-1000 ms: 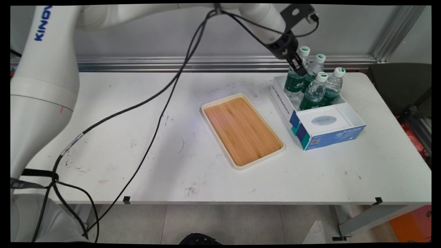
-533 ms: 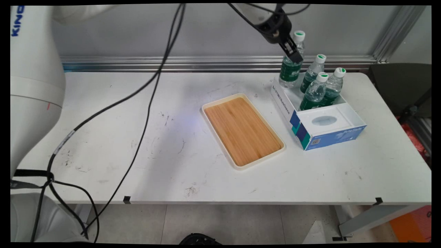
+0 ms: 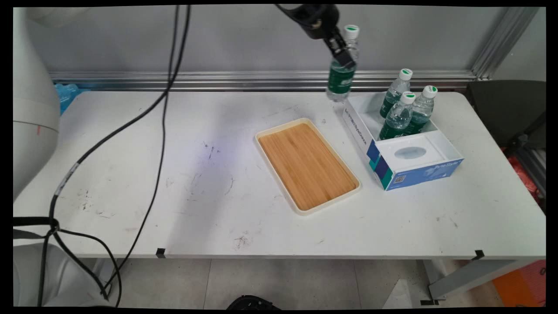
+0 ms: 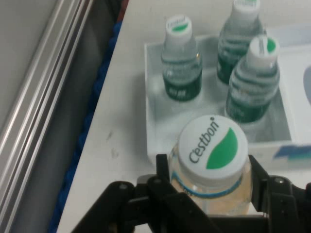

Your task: Place the picked object on the tray

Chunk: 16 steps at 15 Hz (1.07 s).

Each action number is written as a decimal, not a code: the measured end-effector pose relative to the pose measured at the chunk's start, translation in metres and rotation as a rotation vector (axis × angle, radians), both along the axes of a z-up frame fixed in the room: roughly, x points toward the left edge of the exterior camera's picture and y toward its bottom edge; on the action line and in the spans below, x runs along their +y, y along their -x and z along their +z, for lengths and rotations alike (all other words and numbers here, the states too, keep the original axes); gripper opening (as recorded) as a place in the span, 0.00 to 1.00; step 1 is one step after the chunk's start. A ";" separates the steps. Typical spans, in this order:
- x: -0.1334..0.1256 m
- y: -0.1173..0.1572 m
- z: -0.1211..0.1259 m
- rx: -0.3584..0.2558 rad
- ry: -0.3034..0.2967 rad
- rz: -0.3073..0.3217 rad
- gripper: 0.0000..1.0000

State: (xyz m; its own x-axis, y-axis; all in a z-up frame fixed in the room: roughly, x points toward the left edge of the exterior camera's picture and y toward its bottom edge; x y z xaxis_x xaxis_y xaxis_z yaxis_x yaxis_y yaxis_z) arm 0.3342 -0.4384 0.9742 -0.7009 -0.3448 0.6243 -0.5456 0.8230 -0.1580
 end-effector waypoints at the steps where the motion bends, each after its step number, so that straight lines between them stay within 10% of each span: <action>1: 0.005 -0.009 0.001 -0.012 -0.009 -0.001 0.00; 16: 0.030 -0.065 -0.056 -0.063 -0.096 -0.103 0.00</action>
